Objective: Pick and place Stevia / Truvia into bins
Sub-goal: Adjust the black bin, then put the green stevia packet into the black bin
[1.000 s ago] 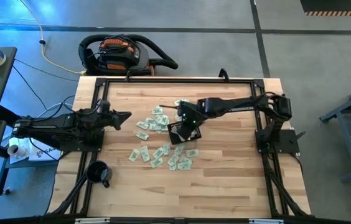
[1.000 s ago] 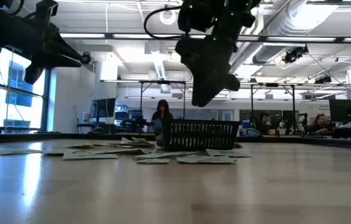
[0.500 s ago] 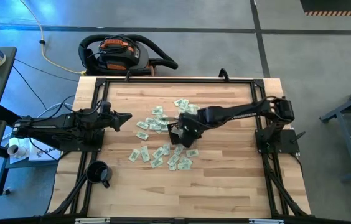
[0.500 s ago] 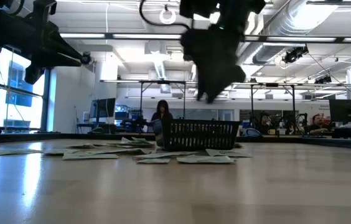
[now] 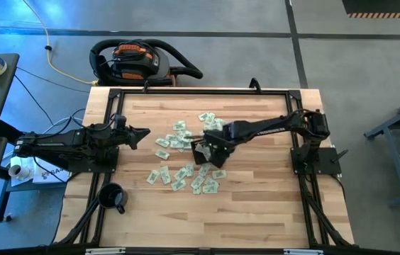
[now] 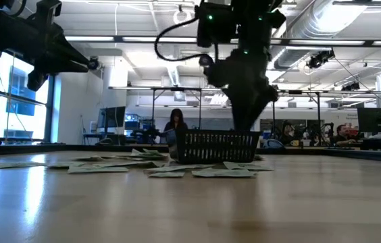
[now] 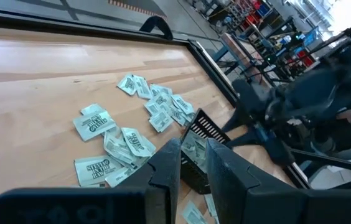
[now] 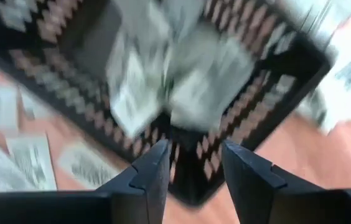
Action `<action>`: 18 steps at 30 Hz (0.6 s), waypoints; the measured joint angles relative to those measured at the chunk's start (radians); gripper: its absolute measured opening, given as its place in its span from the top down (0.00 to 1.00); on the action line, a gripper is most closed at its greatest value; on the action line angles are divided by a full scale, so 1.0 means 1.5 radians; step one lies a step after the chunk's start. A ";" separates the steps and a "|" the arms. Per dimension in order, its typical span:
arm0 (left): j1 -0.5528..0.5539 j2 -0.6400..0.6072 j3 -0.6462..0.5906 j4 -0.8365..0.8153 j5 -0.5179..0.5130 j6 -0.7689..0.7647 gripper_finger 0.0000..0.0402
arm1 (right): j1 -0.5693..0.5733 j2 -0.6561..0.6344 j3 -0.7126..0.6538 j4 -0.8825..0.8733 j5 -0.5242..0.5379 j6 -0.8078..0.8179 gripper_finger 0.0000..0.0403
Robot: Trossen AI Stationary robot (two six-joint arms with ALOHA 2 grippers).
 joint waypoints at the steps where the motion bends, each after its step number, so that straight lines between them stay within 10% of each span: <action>1: 0.000 0.000 0.000 0.000 -0.002 0.000 0.72 | 0.002 0.000 -0.004 -0.009 -0.005 0.006 0.65; 18: 0.000 0.000 0.000 0.001 -0.015 0.000 0.72 | 0.094 -0.083 0.017 -0.124 0.113 0.044 0.65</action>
